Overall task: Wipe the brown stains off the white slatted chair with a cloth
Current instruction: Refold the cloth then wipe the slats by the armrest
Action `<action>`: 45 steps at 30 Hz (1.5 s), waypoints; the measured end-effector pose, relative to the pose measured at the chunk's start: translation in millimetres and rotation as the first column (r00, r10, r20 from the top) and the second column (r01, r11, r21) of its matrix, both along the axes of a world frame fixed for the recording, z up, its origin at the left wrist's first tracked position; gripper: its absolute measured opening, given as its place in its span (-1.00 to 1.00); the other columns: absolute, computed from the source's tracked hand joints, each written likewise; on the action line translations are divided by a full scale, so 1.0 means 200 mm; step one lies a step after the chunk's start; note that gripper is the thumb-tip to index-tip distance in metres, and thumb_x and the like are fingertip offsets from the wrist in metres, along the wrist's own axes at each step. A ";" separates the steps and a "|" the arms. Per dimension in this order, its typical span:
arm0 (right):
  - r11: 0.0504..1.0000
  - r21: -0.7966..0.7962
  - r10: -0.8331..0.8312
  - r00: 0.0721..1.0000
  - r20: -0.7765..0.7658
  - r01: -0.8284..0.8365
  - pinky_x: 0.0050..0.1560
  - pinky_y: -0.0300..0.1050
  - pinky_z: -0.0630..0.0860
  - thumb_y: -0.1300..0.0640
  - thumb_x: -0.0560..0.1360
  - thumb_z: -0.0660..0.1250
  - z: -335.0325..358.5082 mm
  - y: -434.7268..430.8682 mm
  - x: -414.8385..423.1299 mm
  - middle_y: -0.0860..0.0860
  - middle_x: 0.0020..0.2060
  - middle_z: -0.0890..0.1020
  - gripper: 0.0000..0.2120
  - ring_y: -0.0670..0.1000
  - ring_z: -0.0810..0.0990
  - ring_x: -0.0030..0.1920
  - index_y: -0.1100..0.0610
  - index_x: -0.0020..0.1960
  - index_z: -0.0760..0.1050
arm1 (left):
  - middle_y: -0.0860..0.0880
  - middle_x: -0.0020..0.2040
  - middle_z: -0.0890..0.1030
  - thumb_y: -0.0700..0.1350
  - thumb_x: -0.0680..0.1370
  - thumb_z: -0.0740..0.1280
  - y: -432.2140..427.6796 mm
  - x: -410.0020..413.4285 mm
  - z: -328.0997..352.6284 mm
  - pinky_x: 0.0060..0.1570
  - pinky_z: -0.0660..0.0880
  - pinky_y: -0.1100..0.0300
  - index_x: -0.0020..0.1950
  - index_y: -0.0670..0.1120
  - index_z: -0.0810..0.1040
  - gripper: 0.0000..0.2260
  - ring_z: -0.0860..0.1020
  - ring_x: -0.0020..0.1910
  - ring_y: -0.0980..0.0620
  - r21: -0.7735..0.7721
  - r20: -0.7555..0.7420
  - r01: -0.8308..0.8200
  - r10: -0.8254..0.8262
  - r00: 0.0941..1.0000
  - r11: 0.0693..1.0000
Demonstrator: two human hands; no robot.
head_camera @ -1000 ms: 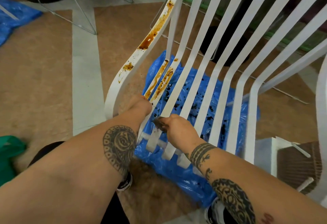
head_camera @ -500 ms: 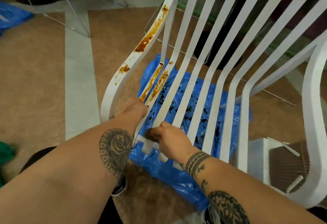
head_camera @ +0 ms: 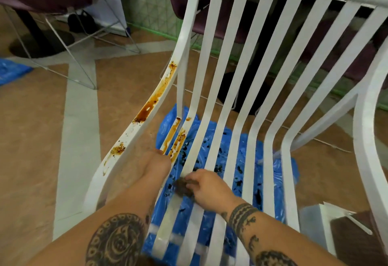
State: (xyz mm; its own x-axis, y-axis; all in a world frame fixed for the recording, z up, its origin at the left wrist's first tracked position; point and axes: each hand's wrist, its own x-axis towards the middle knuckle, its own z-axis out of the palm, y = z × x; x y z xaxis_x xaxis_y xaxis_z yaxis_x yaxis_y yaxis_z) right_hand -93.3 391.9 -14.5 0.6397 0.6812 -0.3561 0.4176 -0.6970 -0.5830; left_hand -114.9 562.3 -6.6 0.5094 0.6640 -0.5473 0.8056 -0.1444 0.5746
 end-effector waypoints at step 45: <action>0.655 0.231 -0.263 0.505 -0.822 0.719 0.26 0.21 0.56 0.07 0.65 0.28 0.38 -0.09 -0.03 0.04 0.05 0.74 -0.77 0.11 0.69 0.12 0.04 0.25 0.61 | -0.13 0.12 0.70 0.19 0.60 0.31 -0.25 -0.30 0.28 0.08 0.63 -0.14 0.18 -0.02 0.62 -0.66 0.66 0.12 -0.17 -0.675 0.377 0.055 0.279 0.883 0.736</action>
